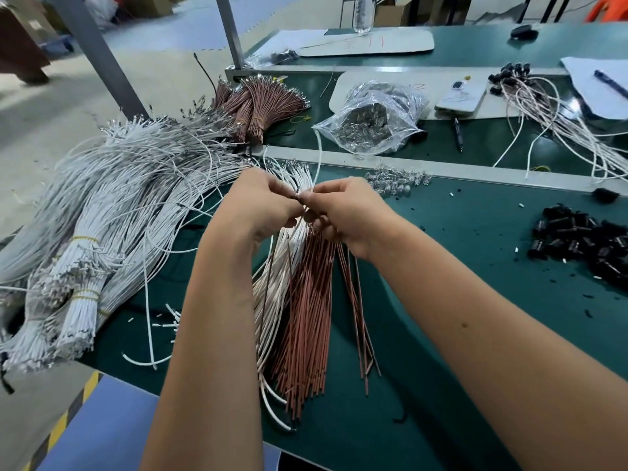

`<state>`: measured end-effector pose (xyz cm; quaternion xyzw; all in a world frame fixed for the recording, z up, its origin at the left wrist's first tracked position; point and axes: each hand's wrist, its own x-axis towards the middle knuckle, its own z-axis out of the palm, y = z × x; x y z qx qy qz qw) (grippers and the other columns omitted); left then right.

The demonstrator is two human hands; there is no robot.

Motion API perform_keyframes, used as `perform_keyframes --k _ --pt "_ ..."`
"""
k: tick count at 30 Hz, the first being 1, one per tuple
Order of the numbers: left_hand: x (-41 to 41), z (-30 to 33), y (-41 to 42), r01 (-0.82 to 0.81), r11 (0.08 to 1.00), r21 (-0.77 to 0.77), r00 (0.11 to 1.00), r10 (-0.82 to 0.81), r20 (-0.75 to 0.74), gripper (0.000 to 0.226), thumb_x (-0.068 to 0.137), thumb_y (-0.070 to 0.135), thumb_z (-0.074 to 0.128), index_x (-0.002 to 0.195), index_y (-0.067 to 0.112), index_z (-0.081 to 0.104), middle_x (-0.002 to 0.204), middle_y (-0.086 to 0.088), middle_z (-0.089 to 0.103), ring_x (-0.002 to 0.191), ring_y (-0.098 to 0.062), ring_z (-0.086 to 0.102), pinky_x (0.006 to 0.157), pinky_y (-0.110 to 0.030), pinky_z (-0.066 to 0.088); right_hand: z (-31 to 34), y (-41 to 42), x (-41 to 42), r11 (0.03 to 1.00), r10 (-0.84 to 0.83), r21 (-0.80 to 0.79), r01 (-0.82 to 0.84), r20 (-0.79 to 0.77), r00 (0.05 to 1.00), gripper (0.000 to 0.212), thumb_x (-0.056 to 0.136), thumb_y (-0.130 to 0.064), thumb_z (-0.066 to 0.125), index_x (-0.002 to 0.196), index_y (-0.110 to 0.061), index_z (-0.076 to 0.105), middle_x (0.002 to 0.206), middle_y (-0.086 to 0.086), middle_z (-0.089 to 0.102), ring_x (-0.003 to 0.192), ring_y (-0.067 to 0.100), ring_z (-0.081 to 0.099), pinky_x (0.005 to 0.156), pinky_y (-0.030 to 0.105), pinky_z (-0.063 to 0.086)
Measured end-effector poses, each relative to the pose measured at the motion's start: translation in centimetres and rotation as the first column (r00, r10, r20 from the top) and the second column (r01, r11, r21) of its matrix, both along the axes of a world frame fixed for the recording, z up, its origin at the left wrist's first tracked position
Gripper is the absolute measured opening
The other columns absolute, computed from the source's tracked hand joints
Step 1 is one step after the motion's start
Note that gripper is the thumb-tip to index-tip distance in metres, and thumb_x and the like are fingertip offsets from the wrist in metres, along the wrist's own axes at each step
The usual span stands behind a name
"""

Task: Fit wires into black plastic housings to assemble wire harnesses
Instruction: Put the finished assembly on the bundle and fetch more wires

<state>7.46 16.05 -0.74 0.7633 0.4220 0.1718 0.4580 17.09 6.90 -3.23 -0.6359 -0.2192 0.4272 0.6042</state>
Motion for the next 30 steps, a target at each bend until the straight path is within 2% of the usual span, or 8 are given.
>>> perform_keyframes --k 3,8,14,21,23,25,28,30 --pt "-0.1 0.2 -0.3 -0.021 0.999 0.024 1.0 0.02 0.018 0.022 0.081 -0.01 0.072 0.07 0.006 0.063 0.058 -0.008 0.06 0.033 -0.002 0.052 0.037 -0.014 0.04 -0.3 0.2 0.5 0.997 -0.064 0.034 0.065 -0.023 0.998 0.015 0.096 -0.004 0.072 0.082 -0.002 0.067 0.061 0.007 0.057 0.039 0.006 0.045 0.035 0.016 0.035" --pt "-0.6 0.3 -0.4 -0.005 0.997 -0.077 0.999 0.009 0.051 0.017 0.084 -0.009 0.074 0.085 0.003 0.062 0.07 -0.014 0.07 0.04 -0.004 0.06 0.037 -0.014 0.04 -0.3 0.0 1.4 0.986 -0.154 0.073 0.149 0.06 0.986 0.021 0.091 -0.016 0.08 0.084 0.0 0.069 0.058 0.005 0.059 0.038 0.006 0.046 0.036 0.018 0.035" --pt "-1.1 1.6 -1.2 0.145 0.969 -0.199 0.989 -0.135 0.064 0.023 0.078 0.0 0.081 0.092 0.007 0.064 0.075 -0.013 0.076 0.051 -0.01 0.064 0.044 -0.018 0.044 1.8 -0.8 3.7 0.921 -0.292 0.238 0.309 -0.107 0.951 0.02 0.092 -0.015 0.077 0.082 0.0 0.068 0.058 0.001 0.06 0.043 0.006 0.048 0.038 0.017 0.038" --pt "0.5 5.2 -3.8 0.341 0.92 -0.195 0.925 -0.291 0.245 0.018 0.081 0.0 0.078 0.088 0.009 0.064 0.083 -0.014 0.077 0.053 -0.01 0.062 0.046 -0.016 0.045 6.4 -5.2 8.4 0.766 -0.378 0.439 0.469 -0.283 0.881 0.037 0.089 -0.019 0.077 0.112 0.007 0.063 0.065 0.003 0.067 0.052 0.006 0.055 0.043 0.016 0.043" --pt "2.2 5.7 -5.1 0.376 0.892 -0.25 0.888 -0.27 0.372 0.017 0.082 -0.001 0.075 0.088 0.008 0.063 0.082 -0.013 0.077 0.052 -0.011 0.06 0.045 -0.016 0.044 6.9 -7.2 9.9 0.771 -0.392 0.449 0.452 -0.224 0.892 0.039 0.092 -0.03 0.074 0.107 0.005 0.064 0.068 0.002 0.066 0.056 0.007 0.056 0.046 0.017 0.044" --pt "4.4 5.6 -6.4 0.38 0.853 -0.359 0.854 -0.173 0.491 0.018 0.084 -0.003 0.072 0.087 0.009 0.06 0.079 -0.012 0.076 0.05 -0.01 0.057 0.042 -0.014 0.042 6.4 -9.4 10.8 0.852 -0.385 0.364 0.375 -0.049 0.922 0.041 0.097 -0.042 0.068 0.101 -0.002 0.067 0.072 0.002 0.065 0.057 0.01 0.056 0.045 0.019 0.043" --pt "8.5 4.2 -9.1 0.358 0.803 -0.477 0.847 -0.065 0.528 0.012 0.087 -0.003 0.07 0.095 0.004 0.065 0.075 -0.009 0.074 0.048 -0.007 0.057 0.044 -0.014 0.043 4.3 -14.2 11.4 0.986 -0.156 0.088 0.138 0.248 0.956 0.049 0.093 -0.056 0.065 0.086 -0.01 0.078 0.069 0.0 0.063 0.054 0.011 0.054 0.042 0.02 0.039" --pt "10.6 2.9 -10.8 0.328 0.8 -0.503 0.87 -0.048 0.491 0.014 0.087 -0.003 0.069 0.101 0.001 0.066 0.071 -0.005 0.073 0.048 -0.006 0.057 0.048 -0.016 0.042 2.5 -17.1 11.2 0.999 0.015 -0.055 0.003 0.313 0.95 0.047 0.084 -0.057 0.068 0.086 -0.012 0.081 0.065 -0.001 0.058 0.052 0.009 0.051 0.04 0.018 0.036"
